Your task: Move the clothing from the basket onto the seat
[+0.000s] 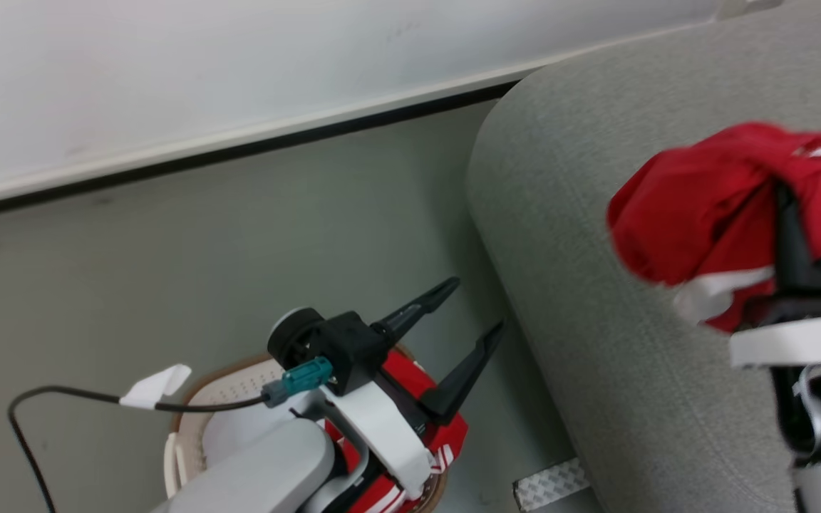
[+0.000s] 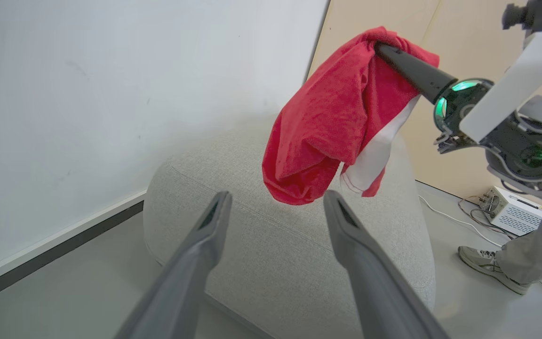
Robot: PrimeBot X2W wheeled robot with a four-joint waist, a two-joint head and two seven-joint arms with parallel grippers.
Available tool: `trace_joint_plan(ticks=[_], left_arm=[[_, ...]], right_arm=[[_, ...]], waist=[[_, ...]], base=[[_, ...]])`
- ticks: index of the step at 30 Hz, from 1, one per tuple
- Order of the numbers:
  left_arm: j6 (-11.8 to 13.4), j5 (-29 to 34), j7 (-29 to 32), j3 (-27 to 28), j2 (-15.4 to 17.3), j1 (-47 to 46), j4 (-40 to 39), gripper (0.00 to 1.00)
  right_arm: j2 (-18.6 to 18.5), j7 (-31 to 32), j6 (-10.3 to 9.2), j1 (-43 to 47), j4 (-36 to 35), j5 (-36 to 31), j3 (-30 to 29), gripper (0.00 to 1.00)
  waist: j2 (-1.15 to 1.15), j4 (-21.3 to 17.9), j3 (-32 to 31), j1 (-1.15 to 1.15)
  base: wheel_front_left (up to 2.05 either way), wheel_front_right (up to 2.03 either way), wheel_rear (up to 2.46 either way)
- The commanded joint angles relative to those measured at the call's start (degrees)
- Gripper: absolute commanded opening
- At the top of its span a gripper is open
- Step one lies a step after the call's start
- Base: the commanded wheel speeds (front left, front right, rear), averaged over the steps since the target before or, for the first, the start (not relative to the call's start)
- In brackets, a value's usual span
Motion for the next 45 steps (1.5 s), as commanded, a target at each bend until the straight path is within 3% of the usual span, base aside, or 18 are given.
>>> trace_joint_plan(ticks=[1, 18, 25, 31, 39, 40, 42, 43, 45], left_arm=[[-0.12, 0.70, 0.40, 0.19, 0.96, -0.86, -0.70, 1.00], [-0.09, 2.77, 3.90, 2.34, 6.75, -7.25, -7.38, 1.00], [0.30, 2.52, 4.35, 3.59, 8.17, -8.79, -8.72, 1.00], [0.39, 2.30, 3.87, 4.08, 9.10, -9.03, -8.71, 1.00], [0.62, 1.69, 3.06, 4.27, 8.95, -8.78, -8.07, 1.00], [0.67, 1.57, 2.91, 4.26, 8.91, -8.66, -7.91, 1.00], [0.77, 1.47, 2.66, 4.23, 8.78, -8.41, -7.60, 1.00], [0.73, 1.43, 2.65, 4.22, 8.77, -8.32, -7.46, 1.00], [0.81, 1.23, 2.46, 4.22, 8.76, -8.14, -7.20, 1.00]], right_arm=[[-1.03, 0.93, -0.12, -2.75, -0.28, -0.07, -1.78, 0.00], [-12.34, 7.61, -0.12, -24.65, 3.03, 0.07, -16.20, 0.00], [-16.91, 9.36, -0.12, -29.05, 9.85, -1.57, -17.06, 0.00], [-20.84, 11.82, -0.12, -31.62, 20.17, -6.58, -16.53, 0.00], [-22.70, 20.61, -0.12, -33.98, 33.02, -10.24, -13.66, 0.02], [-22.67, 21.91, -0.12, -34.13, 34.15, -10.29, -13.25, 0.08], [-22.58, 22.62, -0.12, -34.61, 35.01, -10.09, -12.27, 0.30], [-22.51, 22.44, -0.12, -34.74, 35.27, -9.92, -12.02, 0.46], [-22.25, 22.15, -0.12, -34.73, 35.67, -9.78, -11.24, 1.00]], waist=[[0.00, 2.17, 3.25, 0.00], [0.00, 7.64, 19.33, 0.00], [0.00, 9.19, 24.39, 0.00], [0.00, 10.18, 27.21, 0.00], [0.00, 10.90, 27.59, 0.00], [0.00, 10.85, 27.44, 0.00], [0.00, 10.72, 26.99, 0.00], [0.00, 10.61, 26.67, 0.00], [0.00, 10.33, 25.91, 0.00]], base=[[0.00, 0.00, 0.00], [0.00, 0.00, 0.00], [0.00, 0.00, 0.00], [0.00, 0.00, 0.00], [0.00, 0.00, 0.00], [0.00, 0.00, 0.00], [0.00, 0.00, 0.00], [0.00, 0.00, 0.00], [0.00, 0.00, 0.00]])
